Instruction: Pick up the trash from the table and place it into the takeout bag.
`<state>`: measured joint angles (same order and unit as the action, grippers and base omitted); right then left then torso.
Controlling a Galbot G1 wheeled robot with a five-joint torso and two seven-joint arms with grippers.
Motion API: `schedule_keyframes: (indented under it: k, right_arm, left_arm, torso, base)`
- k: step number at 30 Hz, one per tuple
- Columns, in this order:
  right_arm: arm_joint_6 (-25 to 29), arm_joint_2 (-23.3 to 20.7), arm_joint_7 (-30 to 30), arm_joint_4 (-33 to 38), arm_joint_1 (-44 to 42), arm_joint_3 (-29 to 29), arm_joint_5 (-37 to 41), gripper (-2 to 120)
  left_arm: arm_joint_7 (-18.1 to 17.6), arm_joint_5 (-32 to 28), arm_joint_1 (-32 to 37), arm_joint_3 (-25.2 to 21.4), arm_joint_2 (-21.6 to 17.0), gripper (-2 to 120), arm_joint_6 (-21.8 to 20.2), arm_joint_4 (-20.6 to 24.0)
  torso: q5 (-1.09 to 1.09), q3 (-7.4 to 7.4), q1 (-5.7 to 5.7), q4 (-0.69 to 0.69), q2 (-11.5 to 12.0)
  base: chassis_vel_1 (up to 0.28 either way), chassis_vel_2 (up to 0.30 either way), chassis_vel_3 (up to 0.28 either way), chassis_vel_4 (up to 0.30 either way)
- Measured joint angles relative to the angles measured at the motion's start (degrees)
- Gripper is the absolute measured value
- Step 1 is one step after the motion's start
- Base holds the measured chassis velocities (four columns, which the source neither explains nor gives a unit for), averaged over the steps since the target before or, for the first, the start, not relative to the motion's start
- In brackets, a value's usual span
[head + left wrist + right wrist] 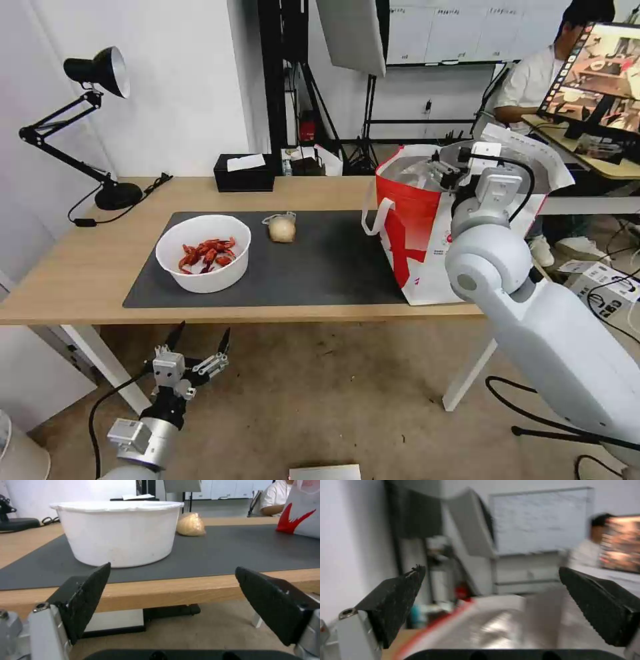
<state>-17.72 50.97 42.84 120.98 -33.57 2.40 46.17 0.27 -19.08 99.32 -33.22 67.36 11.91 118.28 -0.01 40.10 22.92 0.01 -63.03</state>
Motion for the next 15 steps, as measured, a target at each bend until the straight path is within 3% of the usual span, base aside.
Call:
schedule_keyframes:
  k: [3, 4, 7, 12, 15]
  right_arm:
    - [6.6, -2.8, -13.9, 4.3, -7.0, 3.1, 0.2, 100]
    - [6.6, -2.8, -13.9, 4.3, -7.0, 3.1, 0.2, 100]
    - [11.8, -5.8, -25.7, 7.3, -15.9, 6.4, 0.2, 100]
    - [15.2, -7.8, -32.8, 9.7, -24.3, 9.9, -0.3, 100]
    - [19.3, -7.8, -38.3, 10.6, -34.4, 14.5, -3.2, 100]
  left_arm:
    - [0.0, -0.1, 0.1, -0.2, 0.1, 100, 0.1, 0.3]
    - [0.0, -0.1, 0.1, -0.2, 0.1, 100, 0.1, 0.3]
    - [0.0, -0.1, 0.0, -0.4, 0.2, 100, 0.3, 0.4]
    - [0.0, 0.0, 0.0, -0.1, 0.7, 100, 0.9, 0.2]
    - [0.2, 0.3, 0.4, -0.1, 0.9, 100, 1.3, 0.2]
  torso:
    - [0.0, 0.0, 0.0, 0.0, 0.0]
    - [0.0, 0.0, 0.0, 0.0, 0.0]
    - [0.04, 0.0, -0.01, -0.02, 0.0]
    - [0.0, 0.0, 0.0, -0.01, 0.0]
    - [0.01, 0.0, -0.01, -0.02, 0.0]
  base:
    - [0.0, 0.0, 0.0, 0.0]
    - [0.0, 0.0, 0.0, 0.0]
    - [0.0, 0.0, 0.0, 0.0]
    - [0.0, 0.0, 0.0, 0.0]
    - [0.0, 0.0, 0.0, 0.0]
